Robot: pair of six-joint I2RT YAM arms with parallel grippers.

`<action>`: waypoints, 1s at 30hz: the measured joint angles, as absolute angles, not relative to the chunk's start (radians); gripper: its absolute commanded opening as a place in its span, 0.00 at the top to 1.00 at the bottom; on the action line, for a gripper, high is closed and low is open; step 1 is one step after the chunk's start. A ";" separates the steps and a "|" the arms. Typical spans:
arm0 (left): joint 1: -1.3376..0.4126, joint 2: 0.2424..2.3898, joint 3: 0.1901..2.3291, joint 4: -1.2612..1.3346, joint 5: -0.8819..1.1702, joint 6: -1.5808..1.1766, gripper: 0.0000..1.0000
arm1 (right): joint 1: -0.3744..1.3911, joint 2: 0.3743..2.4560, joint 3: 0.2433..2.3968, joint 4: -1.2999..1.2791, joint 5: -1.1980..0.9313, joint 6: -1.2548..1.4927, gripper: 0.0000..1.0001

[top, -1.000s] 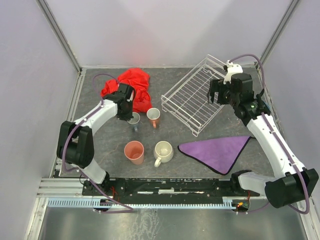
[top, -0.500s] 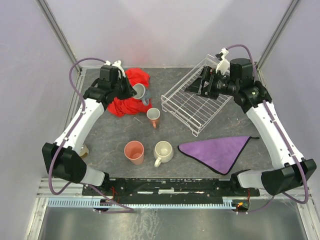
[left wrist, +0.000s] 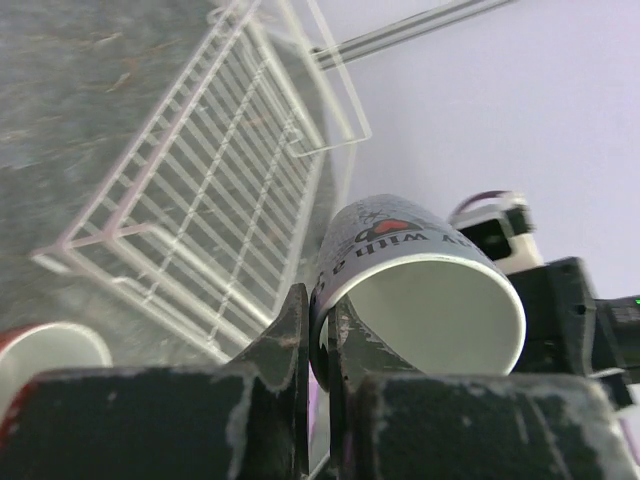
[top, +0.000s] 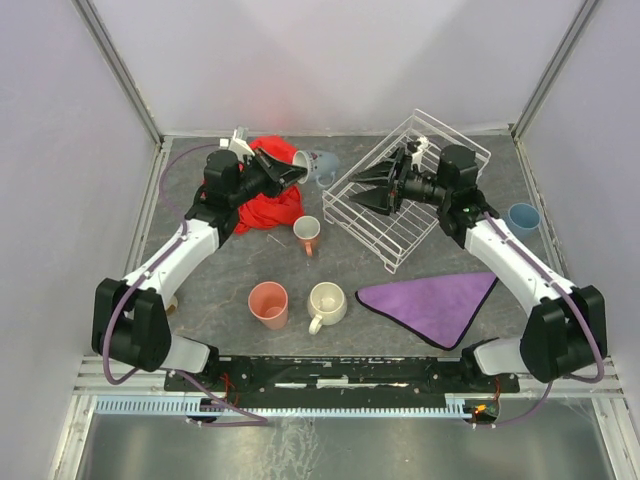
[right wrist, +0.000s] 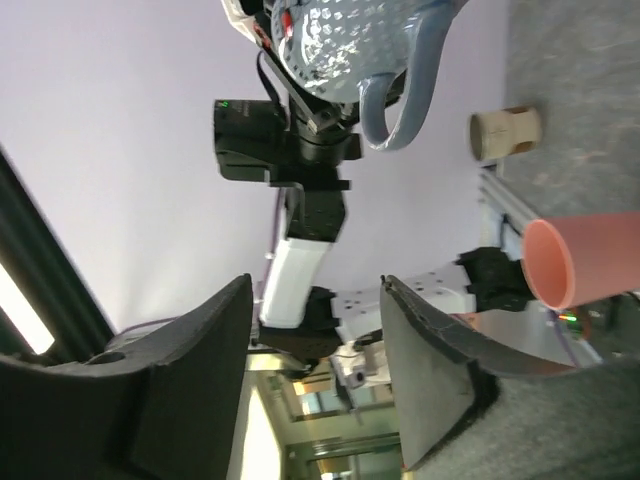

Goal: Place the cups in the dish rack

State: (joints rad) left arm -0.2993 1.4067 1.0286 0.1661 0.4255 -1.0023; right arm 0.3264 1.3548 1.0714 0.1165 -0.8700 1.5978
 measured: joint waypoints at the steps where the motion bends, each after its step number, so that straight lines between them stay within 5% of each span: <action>1: -0.304 1.407 1.026 0.196 0.429 -1.024 0.97 | 0.334 1.364 1.059 0.172 -0.871 1.643 0.43; 20: -0.368 1.384 1.000 0.429 0.447 -1.175 0.97 | 0.427 1.490 1.034 0.542 -0.804 1.862 0.50; 30: -0.373 1.369 0.976 0.430 0.447 -1.178 0.97 | 0.440 1.548 1.059 0.588 -0.773 1.863 0.63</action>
